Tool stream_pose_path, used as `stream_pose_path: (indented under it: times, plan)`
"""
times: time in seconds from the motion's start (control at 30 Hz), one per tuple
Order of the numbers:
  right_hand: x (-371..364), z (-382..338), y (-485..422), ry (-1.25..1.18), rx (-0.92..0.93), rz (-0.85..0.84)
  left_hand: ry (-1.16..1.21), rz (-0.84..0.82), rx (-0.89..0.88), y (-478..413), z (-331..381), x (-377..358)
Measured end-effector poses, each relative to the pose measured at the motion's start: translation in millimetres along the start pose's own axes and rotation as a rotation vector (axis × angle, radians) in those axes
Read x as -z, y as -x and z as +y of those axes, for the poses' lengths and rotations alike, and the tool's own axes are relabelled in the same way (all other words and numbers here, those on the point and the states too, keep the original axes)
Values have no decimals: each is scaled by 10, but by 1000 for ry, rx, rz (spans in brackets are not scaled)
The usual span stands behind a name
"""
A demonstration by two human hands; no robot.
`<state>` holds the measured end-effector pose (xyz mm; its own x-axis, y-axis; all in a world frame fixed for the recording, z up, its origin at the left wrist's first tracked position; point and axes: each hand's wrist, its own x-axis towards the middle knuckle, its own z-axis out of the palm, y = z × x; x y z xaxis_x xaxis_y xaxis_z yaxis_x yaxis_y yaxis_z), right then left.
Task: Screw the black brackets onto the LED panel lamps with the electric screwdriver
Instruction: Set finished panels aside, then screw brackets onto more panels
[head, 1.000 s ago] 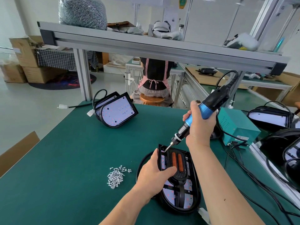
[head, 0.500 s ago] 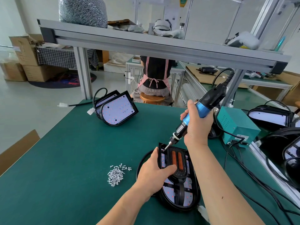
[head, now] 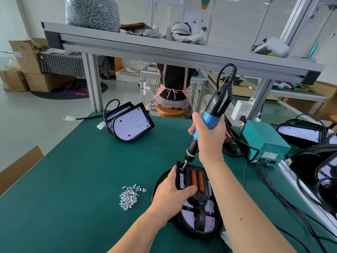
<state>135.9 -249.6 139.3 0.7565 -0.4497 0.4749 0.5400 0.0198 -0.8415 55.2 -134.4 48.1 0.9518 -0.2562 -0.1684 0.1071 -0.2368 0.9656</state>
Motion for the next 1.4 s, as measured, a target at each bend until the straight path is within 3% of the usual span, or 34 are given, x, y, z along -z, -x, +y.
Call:
stream_pose_path:
  times: [0.37,0.9,1.27,1.4]
  plan:
    - [33,80,-29,5,12,41,42,-8,-3,-49,-73,-28]
    - [53,70,12,-30,-44,-88,-11,12,11,-34,-52,-18]
    - [259,-305,14,-116,28,197,-58,6,-11,-10,-21,-14]
    - [585,-269,39,-365,-127,297,-43,10,-19,-12,-16,-12]
